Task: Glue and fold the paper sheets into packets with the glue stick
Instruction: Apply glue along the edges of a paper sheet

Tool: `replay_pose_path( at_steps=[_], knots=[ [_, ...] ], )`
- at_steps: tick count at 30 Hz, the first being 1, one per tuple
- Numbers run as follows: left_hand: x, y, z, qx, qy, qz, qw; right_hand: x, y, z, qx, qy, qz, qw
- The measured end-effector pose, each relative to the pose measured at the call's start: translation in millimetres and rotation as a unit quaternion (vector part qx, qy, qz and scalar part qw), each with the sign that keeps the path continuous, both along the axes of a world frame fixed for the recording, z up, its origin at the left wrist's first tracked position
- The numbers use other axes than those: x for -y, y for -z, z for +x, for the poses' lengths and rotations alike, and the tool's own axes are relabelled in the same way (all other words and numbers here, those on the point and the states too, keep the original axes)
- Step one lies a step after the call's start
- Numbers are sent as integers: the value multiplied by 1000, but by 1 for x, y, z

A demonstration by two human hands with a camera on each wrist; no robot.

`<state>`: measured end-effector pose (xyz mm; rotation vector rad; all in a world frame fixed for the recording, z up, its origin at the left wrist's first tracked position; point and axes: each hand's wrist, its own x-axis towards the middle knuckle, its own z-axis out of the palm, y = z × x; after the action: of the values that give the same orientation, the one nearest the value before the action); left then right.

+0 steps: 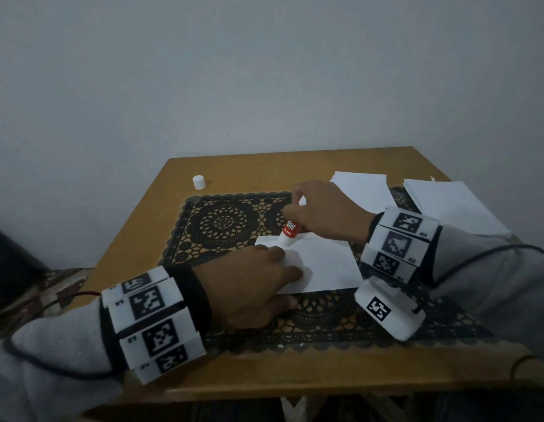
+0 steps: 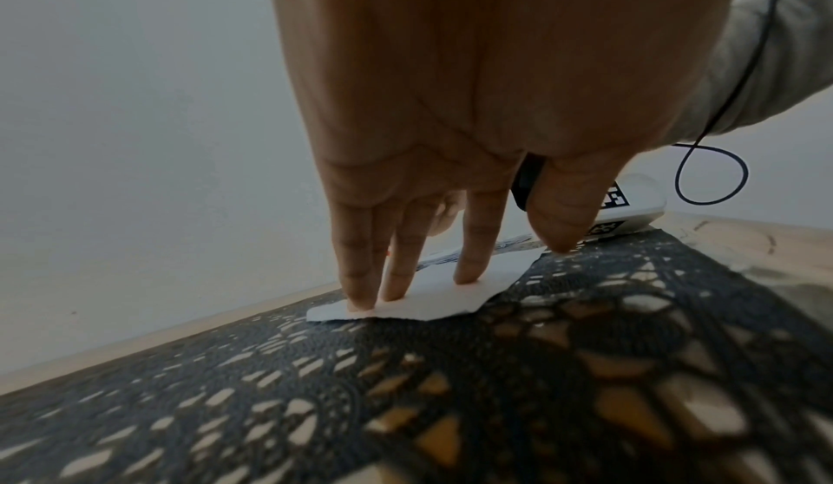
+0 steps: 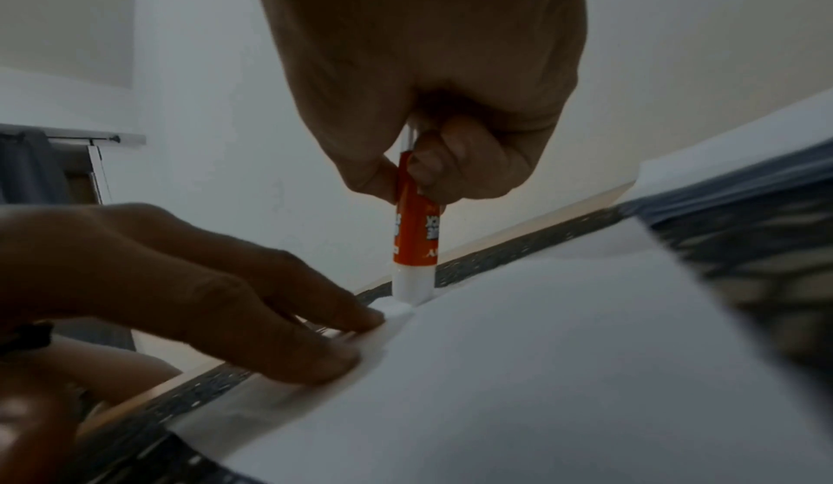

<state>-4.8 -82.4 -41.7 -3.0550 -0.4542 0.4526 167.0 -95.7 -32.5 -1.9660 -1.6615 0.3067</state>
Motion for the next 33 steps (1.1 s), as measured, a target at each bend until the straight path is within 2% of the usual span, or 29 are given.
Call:
replay_pose_path(
  at_steps=[11,17,21,26,33],
  knots=[
    [-8,-7,23,12,1,39,999,32,-9,55,98,78,-42,991],
    [-15,-11,53,-55,-9,54,997,40,-21,65,83,106,33,990],
    [-20,-14,64,-87,-18,46,995,42,-14,56,75,64,12,995],
    [-25,-11,66,-89,-13,45,995,50,2,41,145,6,2,989],
    [-30,-10,65,-75,-8,25,997,51,4,30,163,29,-41,985]
  ],
)
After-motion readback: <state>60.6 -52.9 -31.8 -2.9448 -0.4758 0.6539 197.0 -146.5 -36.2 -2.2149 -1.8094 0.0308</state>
